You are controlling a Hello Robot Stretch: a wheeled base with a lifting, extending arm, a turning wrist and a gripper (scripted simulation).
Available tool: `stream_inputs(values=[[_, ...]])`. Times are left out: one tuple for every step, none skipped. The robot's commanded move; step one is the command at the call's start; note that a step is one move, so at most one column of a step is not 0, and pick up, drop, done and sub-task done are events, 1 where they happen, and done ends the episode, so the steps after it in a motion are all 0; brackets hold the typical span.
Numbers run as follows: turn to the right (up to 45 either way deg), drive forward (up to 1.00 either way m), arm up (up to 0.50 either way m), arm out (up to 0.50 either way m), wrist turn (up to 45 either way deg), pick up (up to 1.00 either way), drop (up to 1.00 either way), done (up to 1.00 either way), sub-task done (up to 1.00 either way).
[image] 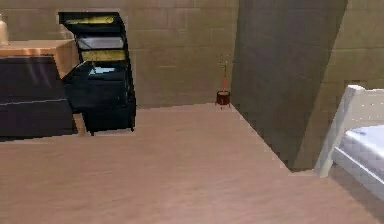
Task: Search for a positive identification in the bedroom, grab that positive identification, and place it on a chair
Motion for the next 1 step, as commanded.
stream_inputs(values=[[-45.0,0.0,0.0,0.0,0.0,0.0,0.0,0.0,0.0]])
